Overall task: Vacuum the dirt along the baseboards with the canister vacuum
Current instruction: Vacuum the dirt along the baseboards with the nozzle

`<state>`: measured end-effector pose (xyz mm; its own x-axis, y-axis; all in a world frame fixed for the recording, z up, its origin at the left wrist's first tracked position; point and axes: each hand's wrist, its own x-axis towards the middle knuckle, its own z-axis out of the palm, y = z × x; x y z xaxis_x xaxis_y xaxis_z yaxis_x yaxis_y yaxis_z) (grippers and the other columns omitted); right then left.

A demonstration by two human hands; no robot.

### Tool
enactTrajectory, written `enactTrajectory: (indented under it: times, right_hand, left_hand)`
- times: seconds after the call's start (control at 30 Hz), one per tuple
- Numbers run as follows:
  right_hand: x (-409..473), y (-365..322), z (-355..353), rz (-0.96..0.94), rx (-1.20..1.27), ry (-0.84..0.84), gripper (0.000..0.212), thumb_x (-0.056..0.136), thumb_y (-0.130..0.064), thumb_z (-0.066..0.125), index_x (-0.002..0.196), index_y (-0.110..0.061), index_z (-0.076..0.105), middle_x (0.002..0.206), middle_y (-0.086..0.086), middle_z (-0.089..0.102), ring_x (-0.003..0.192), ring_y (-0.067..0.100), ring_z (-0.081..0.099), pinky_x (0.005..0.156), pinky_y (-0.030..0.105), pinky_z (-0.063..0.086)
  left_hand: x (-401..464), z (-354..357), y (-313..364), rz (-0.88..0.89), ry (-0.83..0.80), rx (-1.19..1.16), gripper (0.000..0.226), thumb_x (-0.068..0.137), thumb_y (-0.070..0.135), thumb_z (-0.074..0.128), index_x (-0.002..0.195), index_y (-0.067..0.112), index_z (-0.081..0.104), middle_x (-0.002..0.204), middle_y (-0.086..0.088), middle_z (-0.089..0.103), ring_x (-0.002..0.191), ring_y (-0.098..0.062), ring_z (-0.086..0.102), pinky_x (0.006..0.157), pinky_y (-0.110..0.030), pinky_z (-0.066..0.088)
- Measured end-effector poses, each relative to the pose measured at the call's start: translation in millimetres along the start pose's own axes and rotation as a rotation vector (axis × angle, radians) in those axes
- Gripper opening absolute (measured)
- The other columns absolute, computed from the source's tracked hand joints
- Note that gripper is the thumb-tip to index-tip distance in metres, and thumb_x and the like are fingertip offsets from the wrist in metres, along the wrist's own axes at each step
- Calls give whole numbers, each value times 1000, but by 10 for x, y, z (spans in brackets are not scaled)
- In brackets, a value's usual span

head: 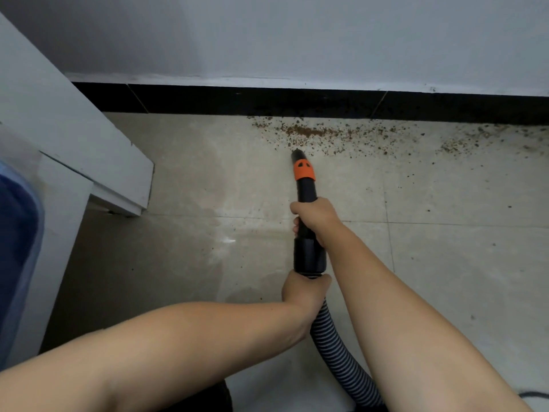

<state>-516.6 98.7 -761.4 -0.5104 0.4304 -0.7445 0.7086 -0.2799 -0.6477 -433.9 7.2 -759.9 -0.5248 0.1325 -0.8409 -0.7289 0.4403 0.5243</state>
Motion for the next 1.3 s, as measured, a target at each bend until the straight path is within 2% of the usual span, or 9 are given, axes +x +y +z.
enactTrajectory:
  times: [0.13,0.23,0.37,0.5,0.67,0.77,0.93,1.07,1.3]
  right_hand:
    - [23,55,-396,41,71,87,14,81,-3,59,90,-4,49,59,10,51,44,22,48,48,28,44]
    - [4,34,-654,63,59,82,12,82,-2,58,83,-7,47,60,10,51,45,21,48,48,27,45]
    - [50,-34,-824,72,61,58,16,82,-3,58,94,-5,48,62,10,52,47,21,50,50,28,46]
    - [34,-175,-640,74,29,-69,21,82,-3,57,101,-3,48,62,9,52,47,20,50,48,27,45]
    - [-39,-164,-215,69,-35,-209,18,82,-3,57,97,-2,47,62,10,52,46,21,50,46,26,44]
    - [31,-185,2,20,-76,-224,17,82,-5,59,95,-4,49,61,9,53,44,20,51,48,28,46]
    - [109,-194,-8,13,-16,-133,18,82,-6,58,97,-4,49,63,8,53,45,19,51,47,26,46]
    - [94,-147,-277,43,84,-16,15,83,-5,58,95,-4,48,61,9,52,45,19,49,46,26,44]
    - [213,-279,-565,52,140,72,18,83,-3,58,97,-3,48,63,10,52,48,20,49,47,26,46]
  left_hand:
    - [6,281,-19,12,-55,79,36,81,16,62,116,11,58,97,-7,63,85,-23,59,69,-26,44]
    - [-75,514,16,-16,-97,91,37,80,14,61,117,10,57,94,-7,61,83,-22,57,70,-28,46]
    - [-146,640,185,-56,-101,109,38,80,12,61,117,5,57,94,-9,59,83,-23,56,71,-27,45]
    - [-233,520,359,-92,-12,73,34,81,13,63,114,5,60,98,-12,64,86,-26,59,72,-30,48]
    - [-205,195,228,-112,69,38,28,82,14,65,109,6,64,107,-17,69,97,-29,65,86,-39,53]
    - [-33,95,212,-100,85,-4,25,82,15,65,105,6,65,102,-14,69,94,-28,65,82,-37,54]
    - [111,32,222,-75,45,57,25,82,16,65,106,8,64,102,-14,69,94,-29,65,84,-39,54]
    - [106,126,230,-35,-45,111,26,81,13,64,106,8,62,99,-12,67,88,-24,61,70,-29,48]
    - [108,359,419,0,-120,107,34,81,11,62,114,5,60,93,-10,61,85,-25,58,69,-28,46]
